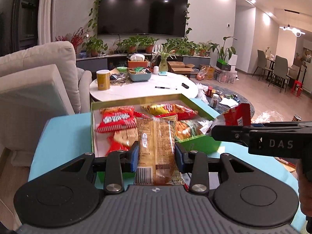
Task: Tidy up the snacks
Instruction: 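Lower the bread bag into the box with the left gripper while the right drops the candy in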
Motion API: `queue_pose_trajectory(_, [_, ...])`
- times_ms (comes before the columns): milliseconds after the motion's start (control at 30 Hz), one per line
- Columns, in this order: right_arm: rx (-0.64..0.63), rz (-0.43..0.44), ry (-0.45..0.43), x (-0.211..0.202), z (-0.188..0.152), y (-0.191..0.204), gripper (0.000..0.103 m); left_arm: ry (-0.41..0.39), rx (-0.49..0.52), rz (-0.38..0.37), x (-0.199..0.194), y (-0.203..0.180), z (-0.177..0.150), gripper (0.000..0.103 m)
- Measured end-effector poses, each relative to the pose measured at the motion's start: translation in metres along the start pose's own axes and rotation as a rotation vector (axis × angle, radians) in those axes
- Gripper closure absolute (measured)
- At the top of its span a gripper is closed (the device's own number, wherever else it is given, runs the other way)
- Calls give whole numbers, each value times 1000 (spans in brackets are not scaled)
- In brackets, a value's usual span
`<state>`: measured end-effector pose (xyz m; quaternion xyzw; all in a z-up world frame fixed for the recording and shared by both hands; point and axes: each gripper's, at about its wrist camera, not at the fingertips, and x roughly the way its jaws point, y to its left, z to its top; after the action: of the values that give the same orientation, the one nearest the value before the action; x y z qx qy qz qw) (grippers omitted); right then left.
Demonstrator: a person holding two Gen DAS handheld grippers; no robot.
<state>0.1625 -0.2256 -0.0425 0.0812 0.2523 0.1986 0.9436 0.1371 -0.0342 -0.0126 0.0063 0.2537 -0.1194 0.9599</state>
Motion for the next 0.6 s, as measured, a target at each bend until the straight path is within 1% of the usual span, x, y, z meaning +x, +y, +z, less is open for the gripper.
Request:
queue_pose_trajectory(167, [-1, -8, -11, 10, 11, -3, 36, -3, -12, -7, 14, 5, 14, 68])
queue_pose_trajectory(400, [-4, -21, -26, 20, 23, -7, 36, -8, -9, 10, 29, 7, 27, 68])
queue_pose_trajectory(600, [2, -38, -29, 26, 29, -15, 36, -11, -16, 6, 41, 9, 35, 68])
